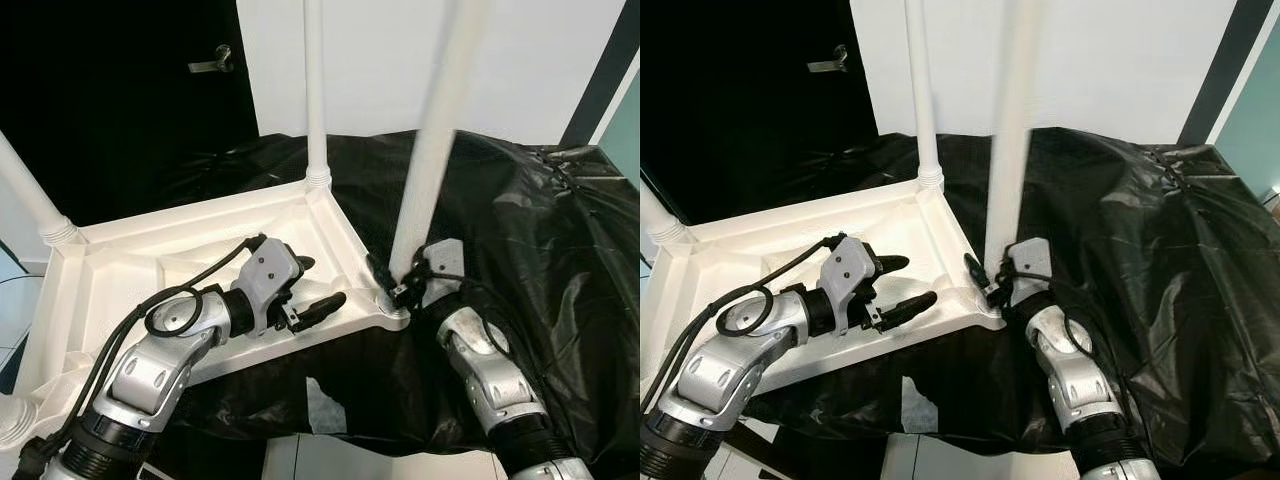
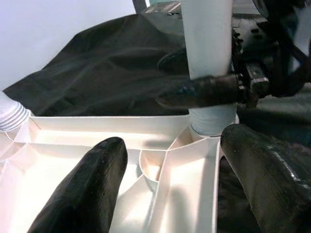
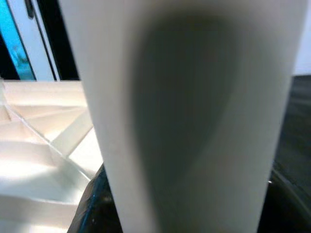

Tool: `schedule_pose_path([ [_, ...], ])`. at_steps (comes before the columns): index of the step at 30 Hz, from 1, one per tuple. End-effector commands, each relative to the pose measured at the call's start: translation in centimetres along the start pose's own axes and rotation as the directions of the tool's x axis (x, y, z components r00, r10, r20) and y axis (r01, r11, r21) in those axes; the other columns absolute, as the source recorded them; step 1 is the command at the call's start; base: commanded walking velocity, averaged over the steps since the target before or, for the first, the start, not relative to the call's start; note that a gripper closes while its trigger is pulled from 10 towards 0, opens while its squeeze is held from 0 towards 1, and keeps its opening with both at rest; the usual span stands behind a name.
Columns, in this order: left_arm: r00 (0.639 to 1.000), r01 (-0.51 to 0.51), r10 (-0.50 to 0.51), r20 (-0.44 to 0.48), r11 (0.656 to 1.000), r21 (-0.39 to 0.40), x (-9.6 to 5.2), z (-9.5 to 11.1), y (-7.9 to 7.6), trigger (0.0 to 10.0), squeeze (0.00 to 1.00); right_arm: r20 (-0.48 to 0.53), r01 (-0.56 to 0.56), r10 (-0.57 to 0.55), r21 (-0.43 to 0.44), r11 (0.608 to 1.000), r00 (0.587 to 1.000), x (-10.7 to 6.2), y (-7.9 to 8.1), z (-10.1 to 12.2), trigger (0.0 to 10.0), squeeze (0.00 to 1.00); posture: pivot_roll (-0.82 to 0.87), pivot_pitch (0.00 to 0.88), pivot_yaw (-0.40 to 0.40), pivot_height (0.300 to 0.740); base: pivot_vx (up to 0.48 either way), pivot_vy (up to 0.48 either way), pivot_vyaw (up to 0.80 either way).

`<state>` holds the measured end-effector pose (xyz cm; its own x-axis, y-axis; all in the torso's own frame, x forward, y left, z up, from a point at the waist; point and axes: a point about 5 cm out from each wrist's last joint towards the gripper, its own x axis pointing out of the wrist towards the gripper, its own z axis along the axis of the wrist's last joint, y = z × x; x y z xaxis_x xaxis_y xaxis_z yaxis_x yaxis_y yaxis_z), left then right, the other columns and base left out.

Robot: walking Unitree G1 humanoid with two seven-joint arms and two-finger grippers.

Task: Building children table

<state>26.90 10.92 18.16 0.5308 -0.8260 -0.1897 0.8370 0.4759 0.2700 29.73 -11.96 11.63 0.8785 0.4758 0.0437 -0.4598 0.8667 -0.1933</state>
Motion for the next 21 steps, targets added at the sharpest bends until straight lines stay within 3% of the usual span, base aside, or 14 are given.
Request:
schedule_pose_path([
  [1,1.0,0.03,-0.03,0.0,0.999,0.011,-0.31,0.34,0.18,10.0,0.0,-0.26,-0.038,0.046,0.032,0.999,0.965,-2.2,1.41,-5.35,10.0,0.0,0.06,0.0,0.055,0.74,0.0,0.0,0.0],
  [8,1.0,0.031,-0.031,-0.001,0.999,0.013,-0.34,0.36,0.21,10.0,0.0,-0.259,-0.078,0.07,-0.022,0.997,0.963,-2.31,1.65,-5.36,10.0,0.0,0.06,0.0,0.056,0.74,0.0,0.0,0.0],
  [15,0.999,0.035,-0.035,-0.001,0.999,0.013,-0.34,0.39,0.24,10.0,0.0,-0.256,-0.149,0.11,-0.138,0.979,0.96,-2.59,1.9,-5.4,10.0,0.0,0.06,0.0,0.061,0.74,0.0,0.0,0.0],
  [18,0.999,0.037,-0.037,-0.002,0.999,0.014,-0.36,0.39,0.21,10.0,0.0,-0.27,-0.232,0.158,-0.267,0.935,0.95,-2.55,2.16,-5.29,10.0,0.0,0.06,0.0,0.063,0.74,0.0,0.0,0.0],
  [21,0.999,0.039,-0.039,-0.002,0.999,0.014,-0.37,0.4,0.18,10.0,0.0,-0.267,-0.242,0.167,-0.281,0.929,0.949,-2.53,2.21,-5.25,10.0,0.0,0.06,0.0,0.061,0.74,0.0,0.0,0.0],
])
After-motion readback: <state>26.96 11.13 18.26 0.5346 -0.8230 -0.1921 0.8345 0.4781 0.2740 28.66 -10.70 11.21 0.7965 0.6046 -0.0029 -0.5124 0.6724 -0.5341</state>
